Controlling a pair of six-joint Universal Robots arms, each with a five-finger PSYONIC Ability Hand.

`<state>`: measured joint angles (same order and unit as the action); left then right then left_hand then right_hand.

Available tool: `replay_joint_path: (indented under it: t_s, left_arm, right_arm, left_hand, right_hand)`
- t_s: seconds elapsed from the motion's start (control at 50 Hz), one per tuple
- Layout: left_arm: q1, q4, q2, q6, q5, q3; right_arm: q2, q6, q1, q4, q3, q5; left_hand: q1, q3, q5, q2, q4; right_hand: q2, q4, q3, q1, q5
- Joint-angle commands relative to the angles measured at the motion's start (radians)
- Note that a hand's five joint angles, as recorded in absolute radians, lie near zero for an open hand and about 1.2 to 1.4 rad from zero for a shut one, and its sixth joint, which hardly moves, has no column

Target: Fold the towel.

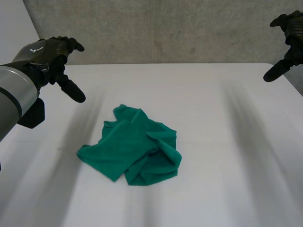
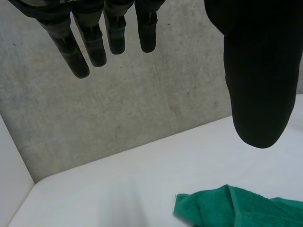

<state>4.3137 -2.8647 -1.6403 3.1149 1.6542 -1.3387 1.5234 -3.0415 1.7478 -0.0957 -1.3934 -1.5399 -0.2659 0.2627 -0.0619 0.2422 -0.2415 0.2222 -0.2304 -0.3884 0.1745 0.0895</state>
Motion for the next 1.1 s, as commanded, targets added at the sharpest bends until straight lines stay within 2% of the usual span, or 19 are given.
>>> replay_joint_path:
  t_s: [0.02,0.18,0.26,0.3,0.34,0.4,0.42,0.52,0.64,0.68,0.7,0.76,0.84,0.92,0.94,0.98,1.02,1.1]
  left_arm:
    - [-0.002,-0.004,0.016,0.005,0.007,0.000]
    - [-0.003,-0.005,0.019,0.008,0.009,-0.007]
    - [-0.002,-0.012,0.027,0.014,0.006,-0.033]
    - [0.003,-0.012,0.017,0.021,0.003,-0.054]
    - [0.004,-0.012,-0.013,0.034,0.004,-0.075]
    - [0.008,-0.012,-0.070,0.054,0.006,-0.102]
    - [0.014,-0.012,-0.097,0.069,0.007,-0.120]
    - [0.035,-0.019,-0.148,0.082,0.016,-0.180]
    - [0.037,-0.099,-0.230,0.083,0.053,-0.249]
    - [0.034,-0.128,-0.249,0.085,0.061,-0.266]
    - [0.034,-0.143,-0.271,0.085,0.062,-0.270]
    - [0.032,-0.154,-0.302,0.085,0.062,-0.274]
    - [0.031,-0.156,-0.338,0.085,0.061,-0.275]
    - [0.029,-0.162,-0.372,0.085,0.061,-0.275]
    - [0.028,-0.168,-0.384,0.085,0.061,-0.274]
    - [0.023,-0.189,-0.386,0.085,0.062,-0.264]
    - [0.021,-0.208,-0.377,0.085,0.065,-0.257]
    - [0.008,-0.251,-0.317,0.087,0.087,-0.200]
  right_arm:
    - [-0.002,0.003,-0.001,-0.001,0.001,0.007]
    - [-0.008,0.098,0.009,-0.001,-0.006,0.030]
    - [-0.066,0.289,0.082,-0.051,-0.009,0.116]
    - [-0.078,0.315,0.099,-0.071,-0.009,0.135]
    - [-0.117,0.372,0.171,-0.143,-0.003,0.219]
    - [-0.137,0.377,0.213,-0.167,-0.003,0.267]
    - [-0.176,0.378,0.266,-0.182,0.000,0.335]
    - [-0.270,0.371,0.332,-0.170,0.026,0.421]
    - [-0.442,0.271,0.409,-0.154,0.135,0.359]
    - [-0.460,0.257,0.426,-0.150,0.149,0.347]
    - [-0.503,0.238,0.477,-0.144,0.181,0.313]
    - [-0.545,0.239,0.502,-0.133,0.204,0.267]
    - [-0.612,0.245,0.507,-0.104,0.232,0.158]
    - [-0.638,0.285,0.507,-0.068,0.249,0.066]
    - [-0.638,0.314,0.506,-0.061,0.252,0.035]
    - [-0.635,0.345,0.506,-0.056,0.254,0.009]
    - [-0.631,0.374,0.504,-0.053,0.254,-0.011]
    - [-0.576,0.434,0.493,-0.071,0.244,-0.022]
  left_hand:
    - [0.058,-0.055,0.029,-0.035,0.034]
    - [0.058,-0.055,0.029,-0.035,0.034]
    - [0.052,-0.049,0.023,-0.029,0.028]
    - [0.047,-0.043,0.017,-0.023,0.022]
    - [0.041,-0.038,0.011,-0.017,0.016]
    - [0.038,-0.035,0.008,-0.014,0.013]
    - [0.038,-0.035,0.008,-0.014,0.013]
    - [0.003,0.000,-0.027,0.021,-0.022]
    - [-0.053,0.056,-0.082,0.077,-0.077]
    - [-0.097,0.100,-0.126,0.121,-0.121]
    - [-0.132,0.135,-0.162,0.156,-0.157]
    - [-0.197,0.200,-0.226,0.220,-0.221]
    - [-0.308,0.311,-0.338,0.332,-0.333]
    - [-0.467,0.470,-0.497,0.491,-0.492]
    - [-0.584,0.587,-0.613,0.607,-0.608]
    - [-0.903,0.906,-0.932,0.926,-0.927]
    - [-1.109,1.112,-1.139,1.133,-1.134]
    - [-1.130,1.134,-1.160,1.154,-1.155]
  right_hand:
    - [-0.048,0.056,0.214,0.000,-0.089]
    - [-0.048,0.056,0.214,0.000,-0.089]
    - [-0.048,0.056,0.214,0.000,-0.089]
    - [-0.048,0.056,0.214,0.000,-0.089]
    - [-0.048,0.056,0.214,0.000,-0.089]
    - [-0.048,0.056,0.214,0.000,-0.089]
    - [-0.048,0.056,0.214,0.000,-0.089]
    - [-0.048,0.056,0.214,0.000,-0.089]
    - [-0.048,0.056,0.214,0.000,-0.089]
    - [-0.048,0.056,0.214,0.000,-0.089]
    - [-0.027,0.035,0.193,0.021,-0.068]
    - [0.050,-0.042,0.116,0.098,0.009]
    - [0.282,-0.274,-0.116,0.330,0.240]
    - [0.815,-0.807,-0.649,0.863,0.774]
    - [1.110,-1.102,-0.944,1.158,1.069]
    - [1.174,-1.166,-1.008,1.222,1.132]
    - [1.174,-1.166,-1.008,1.222,1.132]
    - [1.174,-1.166,-1.008,1.222,1.132]
